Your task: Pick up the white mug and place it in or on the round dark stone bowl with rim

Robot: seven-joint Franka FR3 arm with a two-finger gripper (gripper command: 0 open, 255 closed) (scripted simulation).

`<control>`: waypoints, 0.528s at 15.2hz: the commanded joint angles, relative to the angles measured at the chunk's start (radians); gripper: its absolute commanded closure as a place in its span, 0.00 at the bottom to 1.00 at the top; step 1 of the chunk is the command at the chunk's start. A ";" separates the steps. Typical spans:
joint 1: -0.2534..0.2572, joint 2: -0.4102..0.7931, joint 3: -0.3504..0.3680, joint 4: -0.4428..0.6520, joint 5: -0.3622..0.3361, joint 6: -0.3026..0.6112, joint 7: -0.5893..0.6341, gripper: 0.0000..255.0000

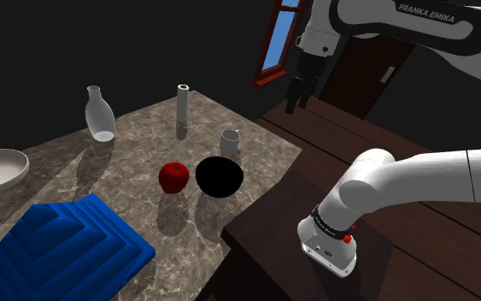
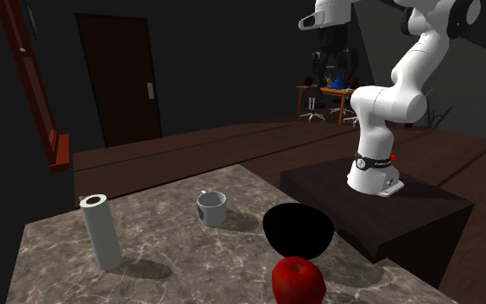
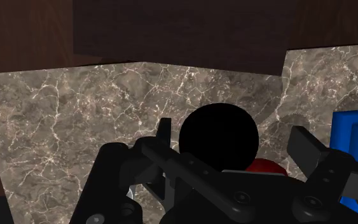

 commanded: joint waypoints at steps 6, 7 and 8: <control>-0.011 0.113 -0.007 -0.061 -0.019 0.186 -0.016 0.00; -0.013 0.140 -0.008 -0.069 -0.023 0.223 -0.019 0.00; -0.016 0.169 -0.010 -0.076 -0.026 0.261 -0.021 0.00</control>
